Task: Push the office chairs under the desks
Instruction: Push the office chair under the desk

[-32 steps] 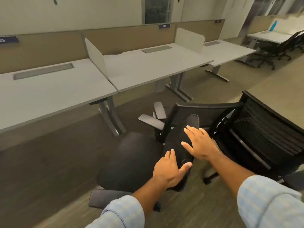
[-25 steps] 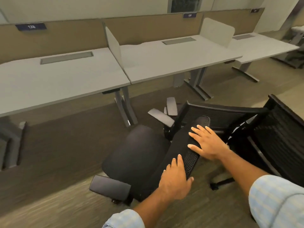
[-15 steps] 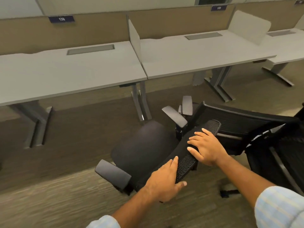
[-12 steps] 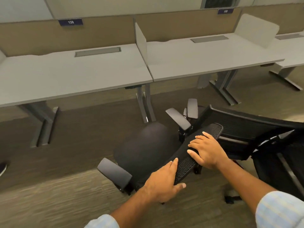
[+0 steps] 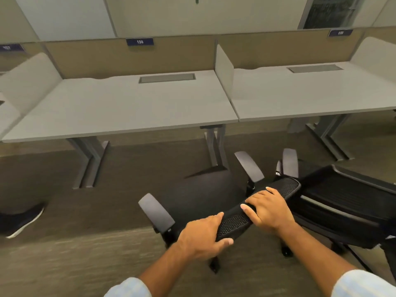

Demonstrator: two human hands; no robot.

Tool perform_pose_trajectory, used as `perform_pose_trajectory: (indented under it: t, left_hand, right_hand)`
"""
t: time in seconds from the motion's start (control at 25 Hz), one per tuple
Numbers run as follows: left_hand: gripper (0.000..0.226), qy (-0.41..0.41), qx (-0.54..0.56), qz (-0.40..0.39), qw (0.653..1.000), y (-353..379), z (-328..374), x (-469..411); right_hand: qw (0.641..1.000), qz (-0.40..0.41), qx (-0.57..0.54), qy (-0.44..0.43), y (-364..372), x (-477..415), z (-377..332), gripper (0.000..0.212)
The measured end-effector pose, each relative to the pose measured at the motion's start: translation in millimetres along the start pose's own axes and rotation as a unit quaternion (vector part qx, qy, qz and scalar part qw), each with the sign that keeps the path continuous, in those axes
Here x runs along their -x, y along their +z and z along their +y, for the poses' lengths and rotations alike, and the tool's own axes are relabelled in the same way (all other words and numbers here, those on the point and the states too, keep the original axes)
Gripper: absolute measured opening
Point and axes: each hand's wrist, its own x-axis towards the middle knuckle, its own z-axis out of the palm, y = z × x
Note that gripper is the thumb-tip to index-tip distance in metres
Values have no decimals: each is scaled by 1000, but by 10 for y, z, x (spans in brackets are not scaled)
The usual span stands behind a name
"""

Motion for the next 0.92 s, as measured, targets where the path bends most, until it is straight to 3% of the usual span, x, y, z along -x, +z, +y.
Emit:
perform_pose_trajectory:
  t: [0.16, 0.24, 0.48, 0.64, 0.92]
  left_hand:
    - [95, -72, -77, 124, 987, -145, -487, -29]
    - [87, -68, -114, 161, 978, -234, -739, -57]
    - [89, -38, -149, 141, 978, -794, -1686, -261]
    - [89, -33, -147, 149, 977, -1053, -2297, -446]
    - [84, -19, -142, 153, 978, -1498, -3027, -935]
  right_hand:
    - [999, 22, 11, 22, 112, -515, -527, 58]
    - [999, 24, 7, 31, 131, -730, -750, 56]
    - [999, -35, -9, -30, 63, -1498, -924, 62]
    - [1000, 8, -5, -5, 144, -1892, -664, 59]
    - [998, 50, -14, 43, 441, -2656, -836, 52]
